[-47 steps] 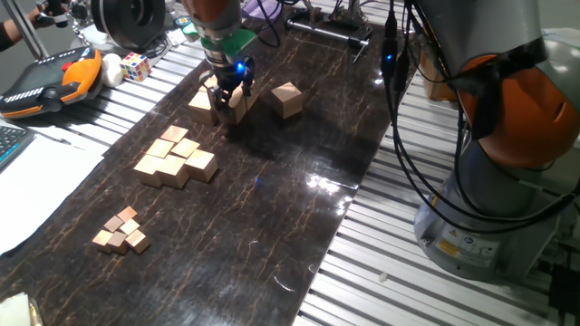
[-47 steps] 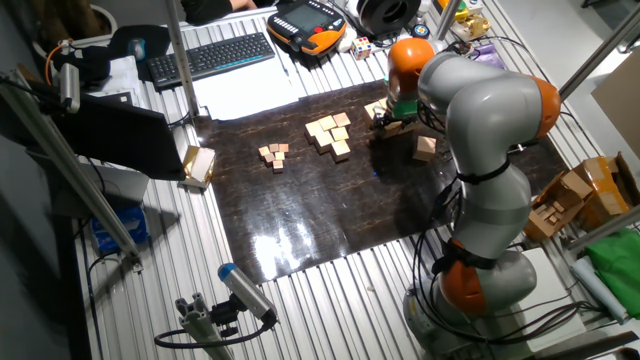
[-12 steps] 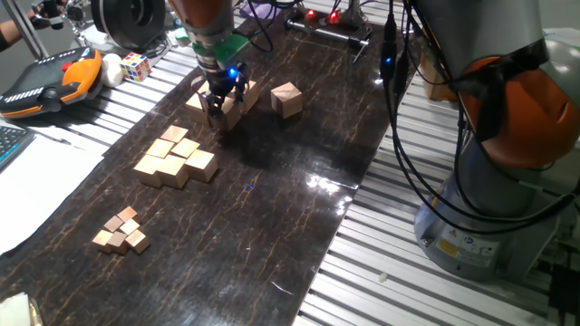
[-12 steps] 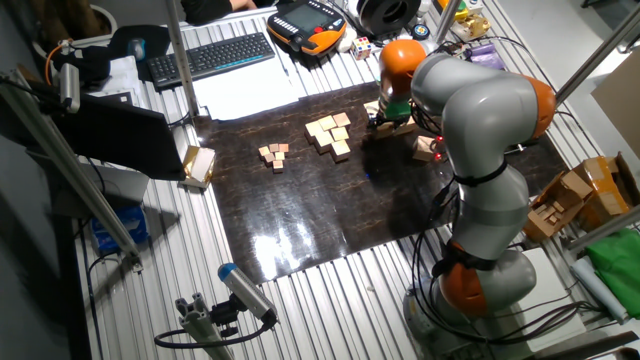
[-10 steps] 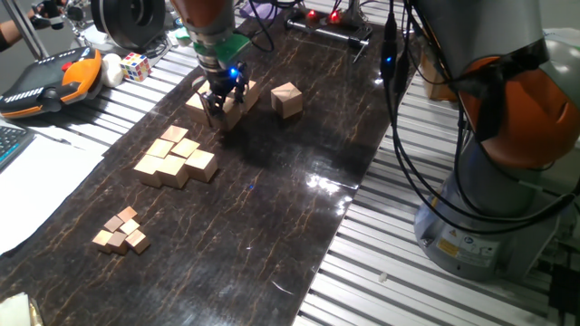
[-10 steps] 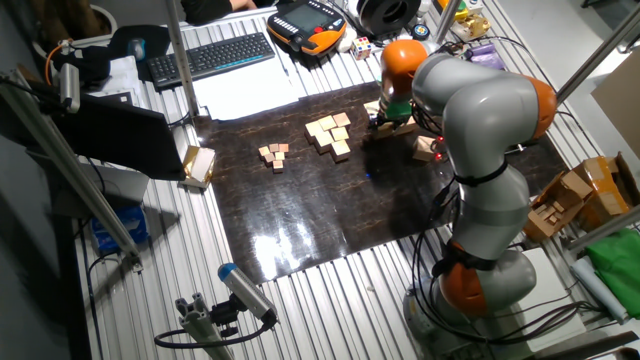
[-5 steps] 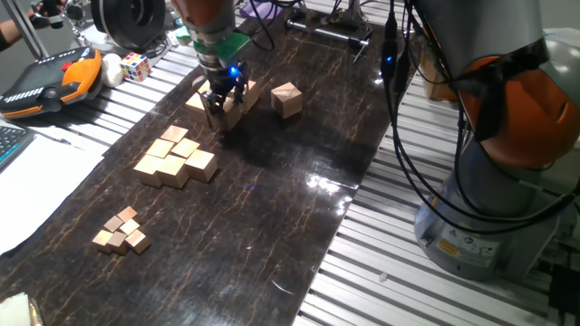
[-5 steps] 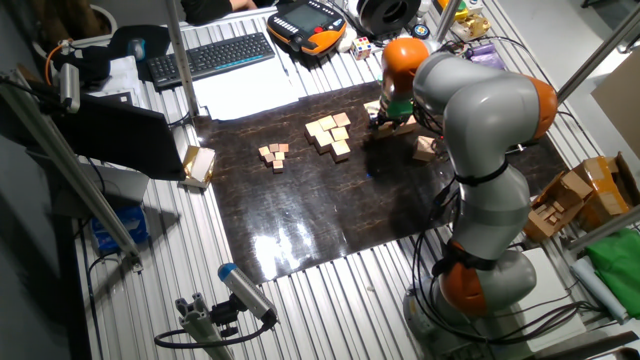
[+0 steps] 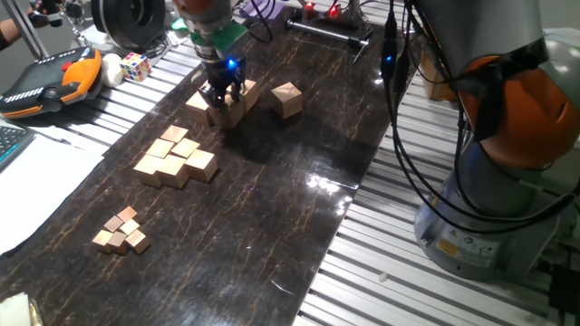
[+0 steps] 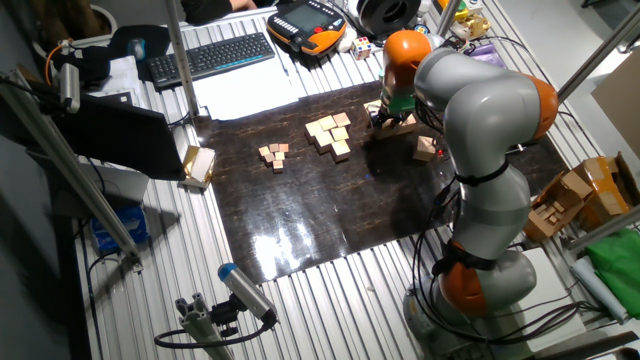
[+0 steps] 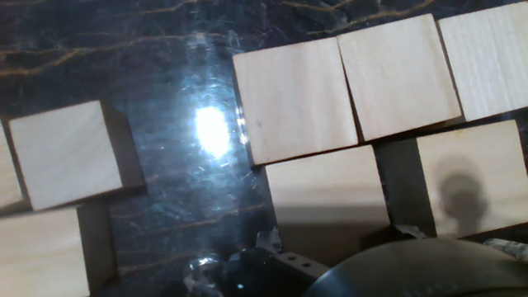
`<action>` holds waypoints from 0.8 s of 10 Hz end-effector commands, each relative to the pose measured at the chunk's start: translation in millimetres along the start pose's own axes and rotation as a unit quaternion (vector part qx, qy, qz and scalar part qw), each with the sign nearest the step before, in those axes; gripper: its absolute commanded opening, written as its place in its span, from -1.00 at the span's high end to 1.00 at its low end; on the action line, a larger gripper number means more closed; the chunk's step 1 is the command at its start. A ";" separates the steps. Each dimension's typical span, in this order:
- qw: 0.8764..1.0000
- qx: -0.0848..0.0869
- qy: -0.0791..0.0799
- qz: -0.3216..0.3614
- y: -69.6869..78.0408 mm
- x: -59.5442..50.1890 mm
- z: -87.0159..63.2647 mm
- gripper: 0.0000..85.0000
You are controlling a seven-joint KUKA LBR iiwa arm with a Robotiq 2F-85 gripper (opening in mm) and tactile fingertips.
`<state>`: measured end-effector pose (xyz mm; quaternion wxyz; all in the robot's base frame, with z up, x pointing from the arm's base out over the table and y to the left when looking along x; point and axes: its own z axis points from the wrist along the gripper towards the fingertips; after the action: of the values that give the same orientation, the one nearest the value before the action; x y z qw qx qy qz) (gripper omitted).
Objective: Stack the blocks into a pyramid shape
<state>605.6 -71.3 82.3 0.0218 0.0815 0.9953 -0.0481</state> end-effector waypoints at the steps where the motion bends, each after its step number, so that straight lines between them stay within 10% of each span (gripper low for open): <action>1: 1.000 -0.002 0.002 0.003 1.4 -0.8 -1.8 -0.27; 8: 1.000 0.013 0.011 0.025 21.5 3.5 -16.9 -0.53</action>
<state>605.1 -48.0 96.9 0.0099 0.1086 0.9922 -0.0606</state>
